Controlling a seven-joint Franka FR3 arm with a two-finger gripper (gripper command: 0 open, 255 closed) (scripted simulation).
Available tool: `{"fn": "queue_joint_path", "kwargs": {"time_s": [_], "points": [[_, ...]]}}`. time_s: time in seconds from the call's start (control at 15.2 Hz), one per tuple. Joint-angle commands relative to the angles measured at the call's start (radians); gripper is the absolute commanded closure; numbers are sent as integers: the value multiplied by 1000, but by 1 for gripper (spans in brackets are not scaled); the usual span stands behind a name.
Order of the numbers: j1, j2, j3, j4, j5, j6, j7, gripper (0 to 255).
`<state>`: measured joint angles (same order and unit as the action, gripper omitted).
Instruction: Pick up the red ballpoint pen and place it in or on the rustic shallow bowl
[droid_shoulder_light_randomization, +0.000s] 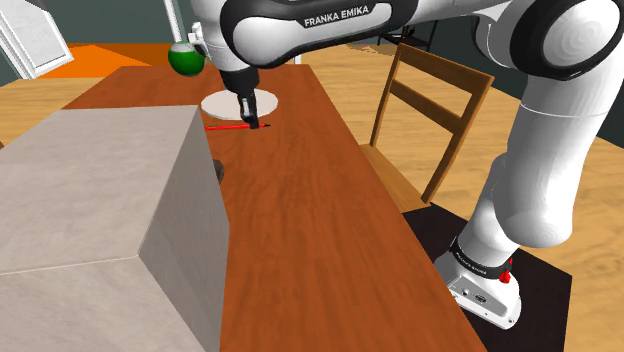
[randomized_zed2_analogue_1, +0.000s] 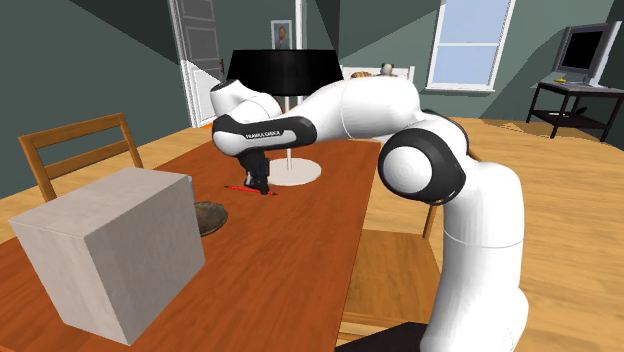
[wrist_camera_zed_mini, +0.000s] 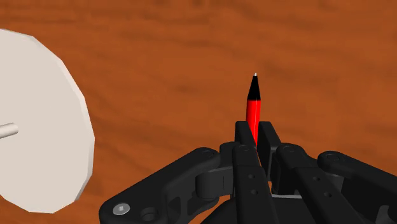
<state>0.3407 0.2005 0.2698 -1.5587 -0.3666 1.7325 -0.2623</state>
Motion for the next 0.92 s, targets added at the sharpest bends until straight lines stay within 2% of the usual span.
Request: {"fn": "queue_joint_path", "kwargs": {"time_s": [0.0,0.4,0.86], "points": [[1,-1,1,24,2,-25,-8,255],[7,8,2,105,2,-94,-26,255],[139,150,54,333,-45,-235,102,255]]}}
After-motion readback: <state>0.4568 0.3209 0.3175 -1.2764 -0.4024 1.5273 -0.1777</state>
